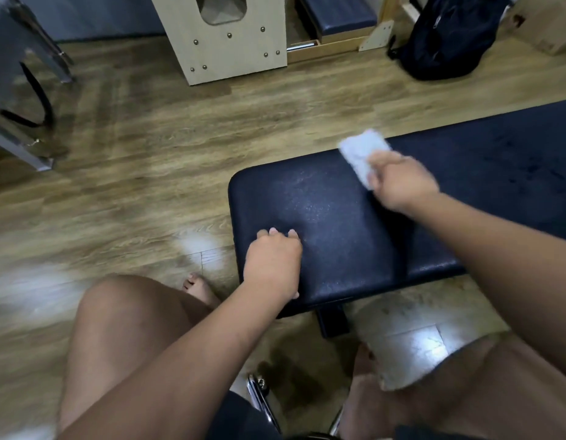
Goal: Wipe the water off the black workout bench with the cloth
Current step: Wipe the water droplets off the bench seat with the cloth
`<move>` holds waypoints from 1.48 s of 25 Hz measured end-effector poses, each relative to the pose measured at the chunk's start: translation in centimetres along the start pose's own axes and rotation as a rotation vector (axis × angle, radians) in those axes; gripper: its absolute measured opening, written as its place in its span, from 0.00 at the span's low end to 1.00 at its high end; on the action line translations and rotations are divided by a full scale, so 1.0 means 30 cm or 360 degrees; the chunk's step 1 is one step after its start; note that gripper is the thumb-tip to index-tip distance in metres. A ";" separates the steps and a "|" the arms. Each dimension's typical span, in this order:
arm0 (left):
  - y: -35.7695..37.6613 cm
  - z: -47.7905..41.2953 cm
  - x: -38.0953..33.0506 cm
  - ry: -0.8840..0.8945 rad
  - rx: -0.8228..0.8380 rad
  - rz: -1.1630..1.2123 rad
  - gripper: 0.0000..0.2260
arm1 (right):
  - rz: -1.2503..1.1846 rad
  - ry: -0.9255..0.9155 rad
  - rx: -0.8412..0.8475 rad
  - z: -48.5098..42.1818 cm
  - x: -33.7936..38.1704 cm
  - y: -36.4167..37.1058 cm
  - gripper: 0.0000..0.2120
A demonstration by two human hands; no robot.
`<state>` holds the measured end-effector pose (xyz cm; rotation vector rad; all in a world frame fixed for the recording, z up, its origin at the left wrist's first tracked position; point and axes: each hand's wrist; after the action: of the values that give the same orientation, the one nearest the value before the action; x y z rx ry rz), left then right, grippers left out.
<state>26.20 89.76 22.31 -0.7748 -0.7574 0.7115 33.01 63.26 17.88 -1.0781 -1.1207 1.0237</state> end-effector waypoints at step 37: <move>0.049 -0.006 -0.018 -0.0072 -0.0013 0.0164 0.44 | -0.0327 -0.0331 -0.0267 0.637 -0.013 0.138 0.20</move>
<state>25.65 90.03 20.85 -0.8119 -0.7658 0.8215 13.77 66.10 15.72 -0.9787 -1.4759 0.9052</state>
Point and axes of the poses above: each hand's wrist, its own z-axis away from the middle knuckle, its own y-axis out of the palm, x = y × z, and after that the axes turned 13 degrees about -z, right-handed
